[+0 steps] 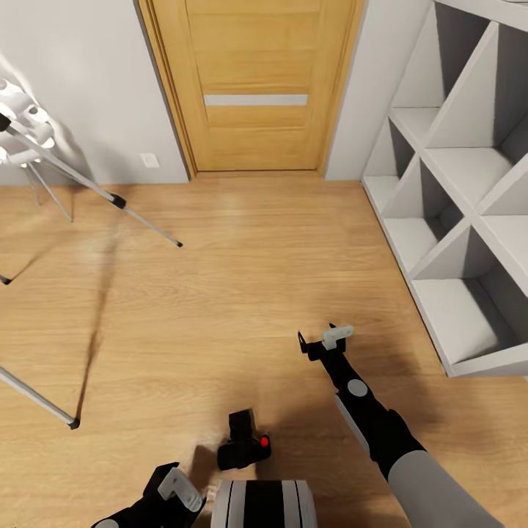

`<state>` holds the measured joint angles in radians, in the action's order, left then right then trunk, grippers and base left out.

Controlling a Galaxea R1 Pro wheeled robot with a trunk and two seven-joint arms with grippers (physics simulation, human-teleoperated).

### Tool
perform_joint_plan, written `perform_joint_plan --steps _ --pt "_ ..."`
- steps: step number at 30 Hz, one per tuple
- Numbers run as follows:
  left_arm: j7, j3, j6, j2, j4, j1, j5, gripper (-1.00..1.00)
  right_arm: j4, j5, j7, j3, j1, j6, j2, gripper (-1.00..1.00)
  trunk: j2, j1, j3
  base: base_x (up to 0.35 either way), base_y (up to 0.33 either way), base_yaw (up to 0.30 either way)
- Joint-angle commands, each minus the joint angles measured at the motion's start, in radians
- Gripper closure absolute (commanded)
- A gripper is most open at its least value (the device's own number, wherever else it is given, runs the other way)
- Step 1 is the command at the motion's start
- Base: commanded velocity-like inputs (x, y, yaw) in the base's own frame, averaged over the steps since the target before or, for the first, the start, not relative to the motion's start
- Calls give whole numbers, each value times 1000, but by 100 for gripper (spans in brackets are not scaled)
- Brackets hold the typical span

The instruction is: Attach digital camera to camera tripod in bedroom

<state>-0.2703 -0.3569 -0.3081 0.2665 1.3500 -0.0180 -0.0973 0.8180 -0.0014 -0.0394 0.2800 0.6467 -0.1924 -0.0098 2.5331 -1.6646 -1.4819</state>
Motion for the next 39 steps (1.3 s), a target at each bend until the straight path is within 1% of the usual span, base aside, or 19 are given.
perform_joint_plan --steps 1,13,23,29,32,36,37,39 --pt "-4 -1 -3 0 2 0 -10 -100 0 0 -4 4 1 -2 -1 -100 1 0 -5 0 0 0" --pt "-4 0 -3 4 4 0 -10 -100 -3 0 -4 4 1 -2 -1 -100 3 -6 -51 0 0 0" --pt "-9 22 0 19 1 0 -10 -100 -25 0 -4 4 1 -2 -1 -100 6 -10 -90 0 0 0" --pt "-10 45 4 26 3 0 -10 -100 -29 0 -4 4 1 -2 -1 -100 7 -13 -113 0 0 0" --pt "-10 63 5 27 2 -4 -10 -100 -29 0 -4 4 1 -2 -1 -100 8 -14 -124 0 0 0" --pt "-10 107 7 29 3 -11 -10 -100 -29 0 -5 4 1 -2 -1 -100 8 -14 -124 0 0 0" --pt "-10 124 8 30 4 -12 -10 -100 -29 0 -5 4 1 -2 -1 -100 8 -14 -124 0 0 0" --pt "-11 144 9 31 4 -13 -10 -100 -29 0 -5 4 1 -2 -1 -100 8 -14 -124 0 0 0"
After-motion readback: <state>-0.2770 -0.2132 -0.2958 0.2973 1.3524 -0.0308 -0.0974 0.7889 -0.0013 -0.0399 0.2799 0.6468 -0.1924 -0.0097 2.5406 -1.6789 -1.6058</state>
